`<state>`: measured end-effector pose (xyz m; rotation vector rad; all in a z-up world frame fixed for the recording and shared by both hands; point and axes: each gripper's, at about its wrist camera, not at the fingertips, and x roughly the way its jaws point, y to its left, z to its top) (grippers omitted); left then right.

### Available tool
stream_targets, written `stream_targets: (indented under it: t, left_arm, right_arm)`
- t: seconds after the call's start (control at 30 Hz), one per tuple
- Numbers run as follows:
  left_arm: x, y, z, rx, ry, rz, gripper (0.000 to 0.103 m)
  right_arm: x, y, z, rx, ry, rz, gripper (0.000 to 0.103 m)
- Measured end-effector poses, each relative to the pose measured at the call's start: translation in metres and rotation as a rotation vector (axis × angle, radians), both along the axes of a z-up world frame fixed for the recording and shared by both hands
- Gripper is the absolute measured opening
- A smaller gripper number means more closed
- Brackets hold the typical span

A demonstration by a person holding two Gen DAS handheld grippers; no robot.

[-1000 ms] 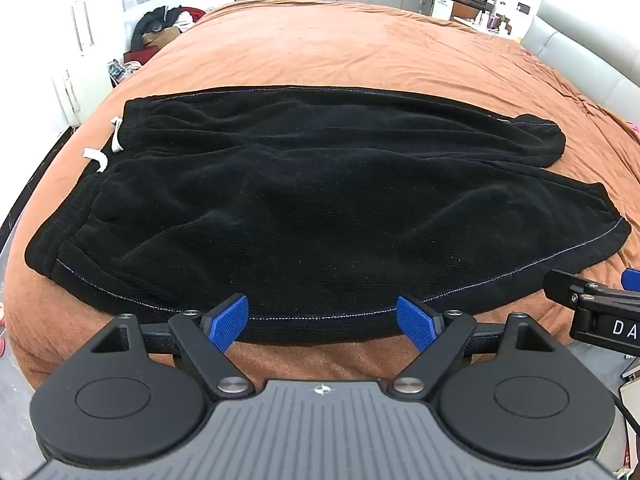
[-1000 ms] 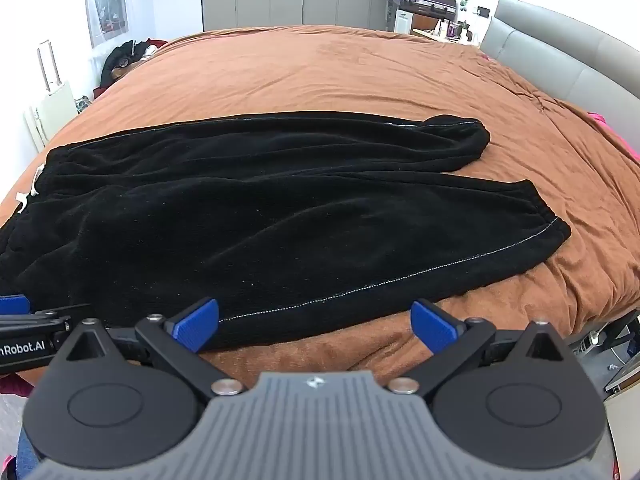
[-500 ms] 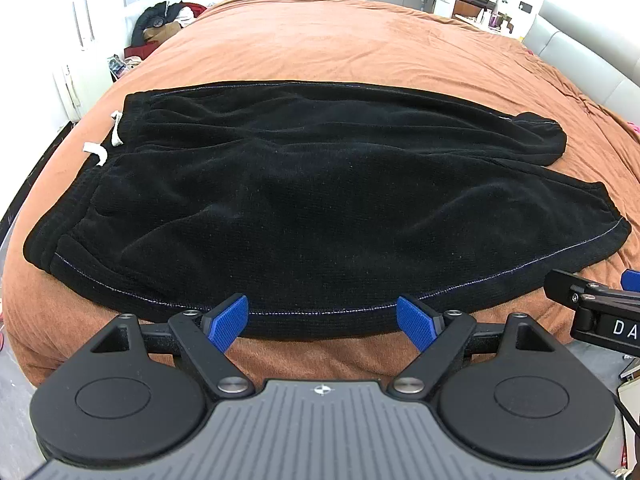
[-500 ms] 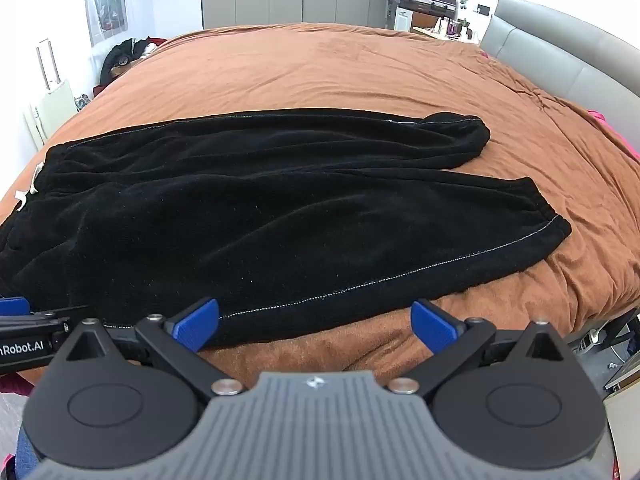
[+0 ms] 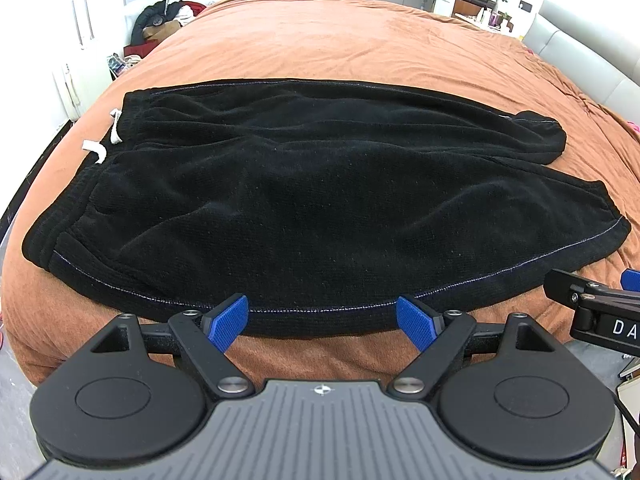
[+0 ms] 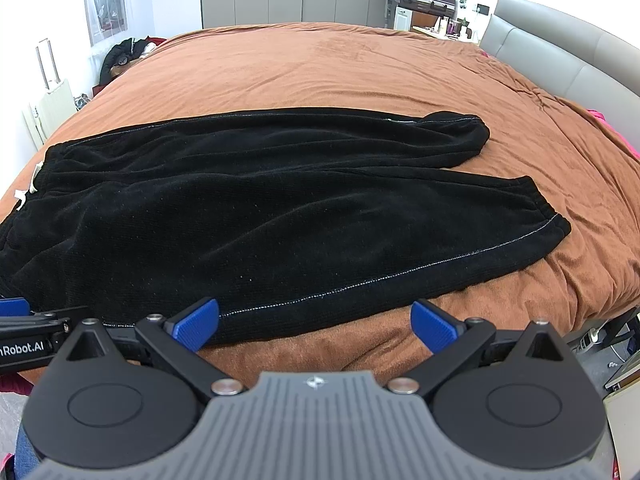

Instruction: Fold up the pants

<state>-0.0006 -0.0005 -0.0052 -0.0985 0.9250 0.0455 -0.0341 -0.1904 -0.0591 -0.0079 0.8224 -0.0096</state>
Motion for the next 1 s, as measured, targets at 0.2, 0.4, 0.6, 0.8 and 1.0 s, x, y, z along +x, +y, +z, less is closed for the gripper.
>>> stream_targets:
  t: [0.2,0.4,0.6,0.8,1.0]
  left_arm:
    - [-0.0017,-0.0008,-0.0014,0.0,0.003,0.001,0.098]
    - [-0.0021,-0.0016,-0.0022,-0.002,0.005,0.001,0.098]
    - [-0.0016,-0.002,-0.0024,-0.002,0.006,0.001,0.098]
    - [-0.0011,-0.0023,-0.0025,-0.003,0.008,0.001,0.098]
    - [-0.0001,-0.0017,-0.0025,-0.004,0.009,0.001,0.098]
  right_arm:
    - [-0.0005,-0.0008,0.0005,0.0,0.001,-0.001,0.098]
    - [-0.0001,-0.0007,0.0006,0.0,0.002,-0.002,0.098]
    - [-0.0003,-0.0009,0.0006,-0.001,0.002,-0.003,0.098]
    - [-0.0001,-0.0007,0.0003,-0.001,0.003,-0.001,0.098]
    - [0.0011,-0.0008,0.0002,-0.002,0.005,-0.001,0.098]
